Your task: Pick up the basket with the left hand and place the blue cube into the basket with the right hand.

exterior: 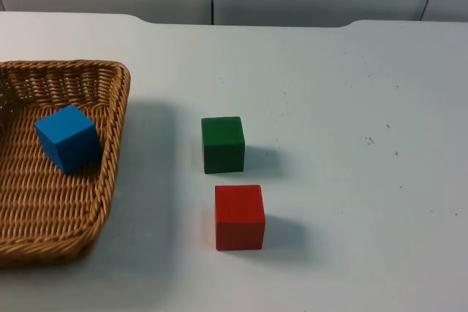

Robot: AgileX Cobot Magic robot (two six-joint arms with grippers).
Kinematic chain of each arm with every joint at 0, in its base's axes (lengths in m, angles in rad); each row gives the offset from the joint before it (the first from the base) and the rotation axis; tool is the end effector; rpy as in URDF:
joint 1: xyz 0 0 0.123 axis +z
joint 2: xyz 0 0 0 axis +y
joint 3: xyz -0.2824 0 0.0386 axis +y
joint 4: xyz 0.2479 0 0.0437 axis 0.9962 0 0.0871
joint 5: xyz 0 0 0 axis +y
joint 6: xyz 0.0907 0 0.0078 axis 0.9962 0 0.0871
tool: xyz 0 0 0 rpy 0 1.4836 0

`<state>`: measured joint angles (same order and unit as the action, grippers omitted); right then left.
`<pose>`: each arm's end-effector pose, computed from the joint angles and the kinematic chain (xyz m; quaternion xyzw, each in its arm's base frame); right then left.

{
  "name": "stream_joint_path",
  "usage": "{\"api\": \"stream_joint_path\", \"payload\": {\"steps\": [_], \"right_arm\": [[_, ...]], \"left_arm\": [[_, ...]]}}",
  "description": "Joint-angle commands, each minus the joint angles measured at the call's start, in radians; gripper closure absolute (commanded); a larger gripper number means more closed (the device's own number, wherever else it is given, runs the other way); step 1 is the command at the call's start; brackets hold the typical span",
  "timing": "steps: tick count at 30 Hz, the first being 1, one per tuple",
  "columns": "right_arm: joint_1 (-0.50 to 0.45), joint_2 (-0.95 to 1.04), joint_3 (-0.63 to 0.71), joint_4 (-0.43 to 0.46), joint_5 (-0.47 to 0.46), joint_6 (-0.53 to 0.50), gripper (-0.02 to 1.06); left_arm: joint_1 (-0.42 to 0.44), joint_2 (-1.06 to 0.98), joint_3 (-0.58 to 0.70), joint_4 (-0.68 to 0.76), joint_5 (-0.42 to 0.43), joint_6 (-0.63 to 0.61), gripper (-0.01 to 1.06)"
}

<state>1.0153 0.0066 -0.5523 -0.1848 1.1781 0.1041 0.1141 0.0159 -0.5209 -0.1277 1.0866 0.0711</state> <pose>0.0047 -0.0218 0.2833 -0.3718 0.7840 0.1817 0.4626 -0.0050 -0.0109 0.2815 -0.0150 0.8568 -0.0161 0.5152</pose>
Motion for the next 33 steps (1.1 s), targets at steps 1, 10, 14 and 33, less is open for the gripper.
{"api": "stream_joint_path", "payload": {"steps": [1,10,14,33], "right_arm": [[0.001,-0.007,0.011,0.008,-0.016,-0.009,0.00],[0.001,-0.007,0.027,0.024,-0.070,0.051,0.00],[0.001,-0.007,0.030,0.022,-0.079,0.041,0.00],[0.001,-0.007,0.045,0.047,-0.104,-0.060,0.00]], "left_arm": [[-0.007,-0.006,0.008,-0.010,-0.012,0.001,0.00],[-0.007,-0.006,0.008,-0.010,-0.012,0.001,0.00],[-0.007,-0.006,0.008,-0.010,-0.012,0.001,0.00],[-0.007,-0.006,0.008,-0.010,-0.012,0.001,0.00]]}}
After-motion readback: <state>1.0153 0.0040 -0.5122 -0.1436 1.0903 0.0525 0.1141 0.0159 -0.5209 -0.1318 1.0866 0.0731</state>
